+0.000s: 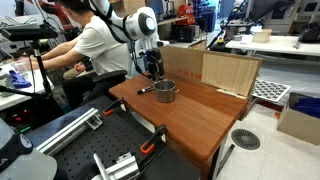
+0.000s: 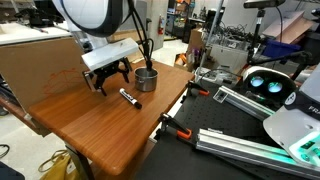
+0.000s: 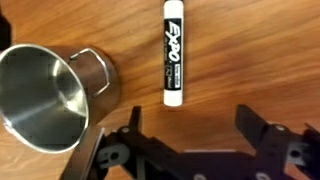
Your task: Pick up the marker in the little silver pot and put it on the table-top.
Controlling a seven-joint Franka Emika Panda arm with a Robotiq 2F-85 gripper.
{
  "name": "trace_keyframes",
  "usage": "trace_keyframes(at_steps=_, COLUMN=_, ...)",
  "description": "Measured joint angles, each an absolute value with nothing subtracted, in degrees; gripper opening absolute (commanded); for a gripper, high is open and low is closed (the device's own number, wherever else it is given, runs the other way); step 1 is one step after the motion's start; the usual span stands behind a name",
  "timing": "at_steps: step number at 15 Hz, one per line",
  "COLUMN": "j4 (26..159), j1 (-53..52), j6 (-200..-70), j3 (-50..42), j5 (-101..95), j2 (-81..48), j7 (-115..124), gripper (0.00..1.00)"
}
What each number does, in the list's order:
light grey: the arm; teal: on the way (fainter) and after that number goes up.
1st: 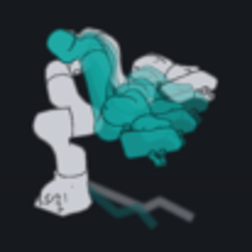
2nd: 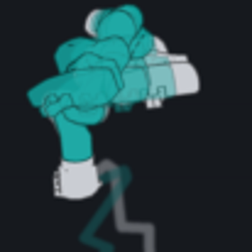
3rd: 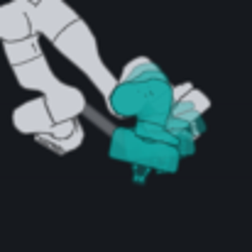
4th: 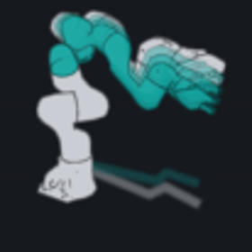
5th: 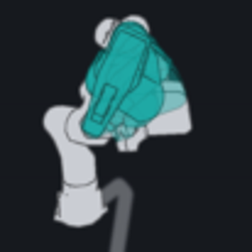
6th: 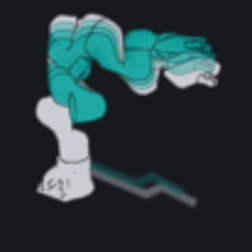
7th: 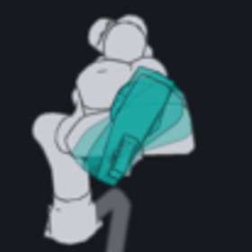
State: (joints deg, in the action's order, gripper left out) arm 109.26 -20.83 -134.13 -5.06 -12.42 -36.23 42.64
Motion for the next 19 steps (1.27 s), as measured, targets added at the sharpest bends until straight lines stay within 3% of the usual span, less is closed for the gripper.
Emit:
trace_keyframes(at_steps=11, j4=121.82, j1=-19.97, j6=-135.16, j3=-1.35, j5=-11.81, j2=-19.13, j7=39.72, gripper=1.00)
trace_keyframes(at_steps=19, j4=123.31, j1=-19.58, j6=-136.89, j3=-1.21, j5=-11.81, j2=-18.52, j7=39.22, gripper=1.00)
